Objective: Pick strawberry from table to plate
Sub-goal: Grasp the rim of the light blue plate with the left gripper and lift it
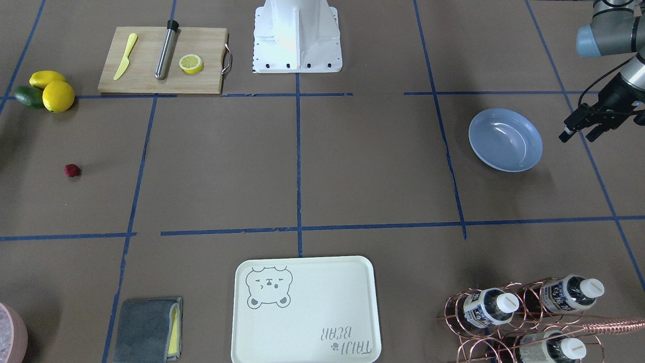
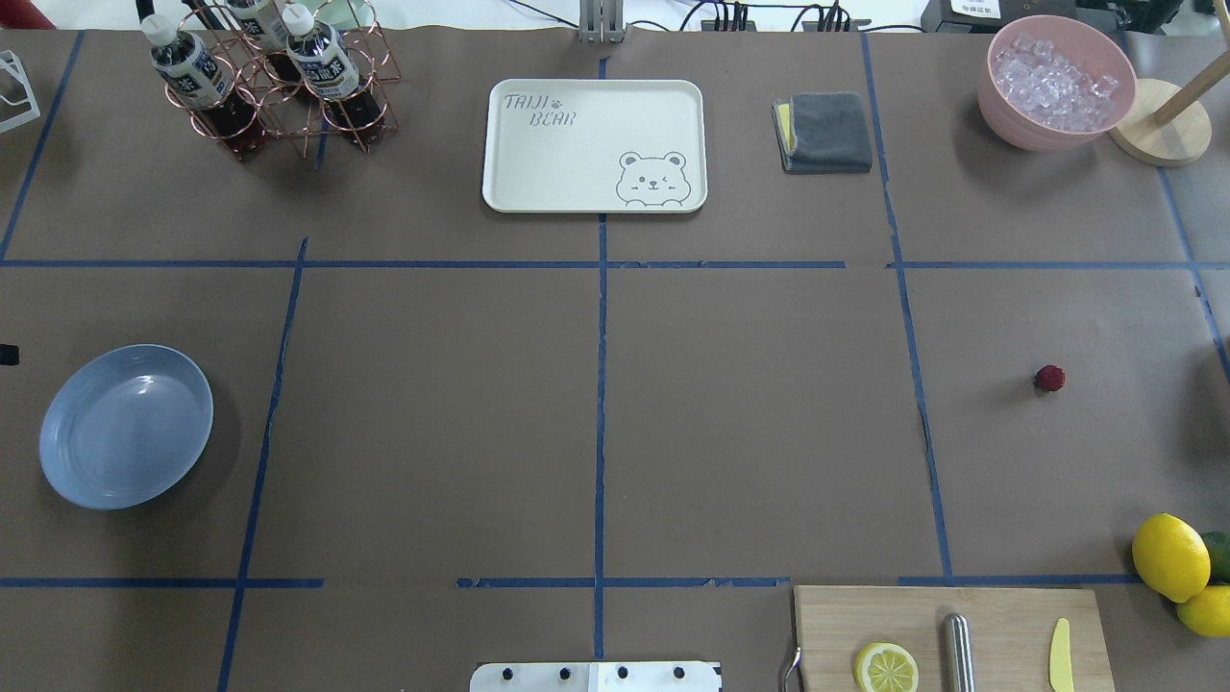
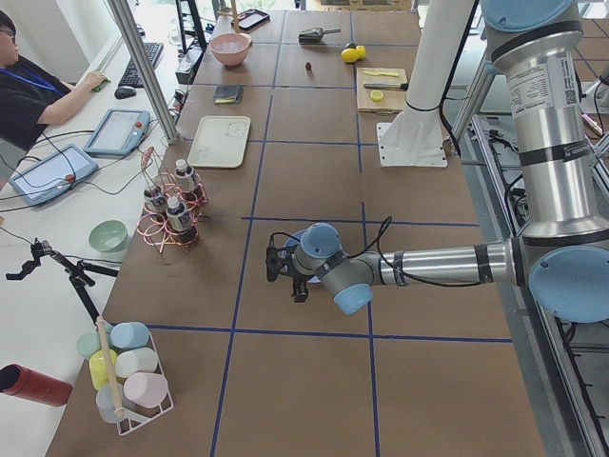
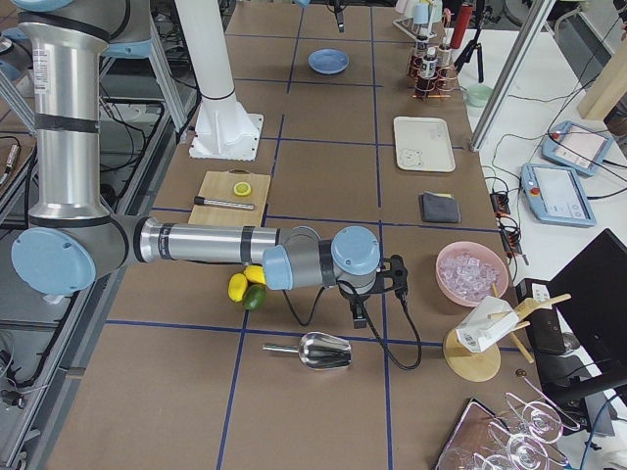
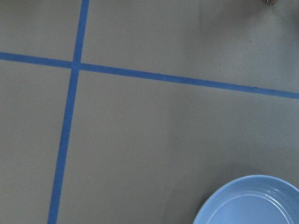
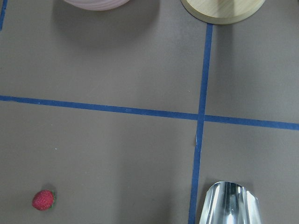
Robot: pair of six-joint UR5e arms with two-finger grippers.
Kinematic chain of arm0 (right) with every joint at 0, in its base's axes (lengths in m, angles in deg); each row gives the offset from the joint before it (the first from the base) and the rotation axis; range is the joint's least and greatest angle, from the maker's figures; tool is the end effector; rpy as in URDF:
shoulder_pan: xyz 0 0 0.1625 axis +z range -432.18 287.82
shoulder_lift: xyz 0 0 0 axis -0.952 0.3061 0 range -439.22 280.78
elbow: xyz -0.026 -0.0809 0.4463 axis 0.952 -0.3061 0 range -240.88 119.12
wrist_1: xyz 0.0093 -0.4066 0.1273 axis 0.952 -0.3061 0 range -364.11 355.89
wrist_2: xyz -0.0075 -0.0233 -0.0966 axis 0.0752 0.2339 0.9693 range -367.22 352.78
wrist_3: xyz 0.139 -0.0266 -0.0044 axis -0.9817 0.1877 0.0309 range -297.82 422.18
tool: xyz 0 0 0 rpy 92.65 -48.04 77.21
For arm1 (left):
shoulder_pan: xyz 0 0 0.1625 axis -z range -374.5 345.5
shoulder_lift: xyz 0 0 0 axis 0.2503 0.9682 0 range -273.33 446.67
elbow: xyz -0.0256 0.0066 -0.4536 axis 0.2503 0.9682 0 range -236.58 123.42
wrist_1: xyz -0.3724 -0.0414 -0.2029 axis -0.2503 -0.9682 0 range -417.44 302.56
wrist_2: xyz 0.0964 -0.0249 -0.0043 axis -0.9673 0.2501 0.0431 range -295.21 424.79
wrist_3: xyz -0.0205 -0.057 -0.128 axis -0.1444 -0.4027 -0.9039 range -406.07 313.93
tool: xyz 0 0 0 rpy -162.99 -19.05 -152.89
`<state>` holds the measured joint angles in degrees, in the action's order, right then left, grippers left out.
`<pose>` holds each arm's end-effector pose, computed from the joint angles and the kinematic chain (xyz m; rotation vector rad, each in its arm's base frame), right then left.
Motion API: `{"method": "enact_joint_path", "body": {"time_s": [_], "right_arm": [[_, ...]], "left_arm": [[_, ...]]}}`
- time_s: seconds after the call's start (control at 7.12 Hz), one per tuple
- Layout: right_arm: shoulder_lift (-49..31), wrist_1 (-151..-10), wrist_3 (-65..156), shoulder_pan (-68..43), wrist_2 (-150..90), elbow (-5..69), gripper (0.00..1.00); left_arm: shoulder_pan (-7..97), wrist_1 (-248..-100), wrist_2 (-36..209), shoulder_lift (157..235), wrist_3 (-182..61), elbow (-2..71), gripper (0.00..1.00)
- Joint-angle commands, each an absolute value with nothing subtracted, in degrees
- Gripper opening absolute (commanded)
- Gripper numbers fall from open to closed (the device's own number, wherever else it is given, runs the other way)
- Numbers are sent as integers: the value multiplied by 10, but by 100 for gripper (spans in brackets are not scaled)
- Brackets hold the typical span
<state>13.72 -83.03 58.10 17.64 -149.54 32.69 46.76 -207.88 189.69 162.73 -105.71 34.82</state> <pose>0.0196 -0.4967 0.6762 0.1561 -0.9160 -0.0302 0.1651 -0.4097 0.6953 0.1808 0.9747 -0.2400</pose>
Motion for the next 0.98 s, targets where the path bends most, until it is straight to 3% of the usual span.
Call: {"method": "enact_joint_path", "body": {"time_s": [0.0, 0.14, 0.42, 0.84], "right_arm": [[136, -823, 570, 176, -1496, 328, 100], [136, -824, 568, 175, -1497, 328, 100], [136, -824, 554, 174, -1498, 328, 100], [136, -824, 554, 174, -1499, 328, 100]], "left_arm": [[401, -2114, 1838, 1628, -1120, 339, 98], [380, -2136, 1827, 1628, -1136, 325, 98], [360, -2158, 1826, 1627, -1144, 309, 84], [356, -2159, 1826, 1627, -1144, 310, 39]]}}
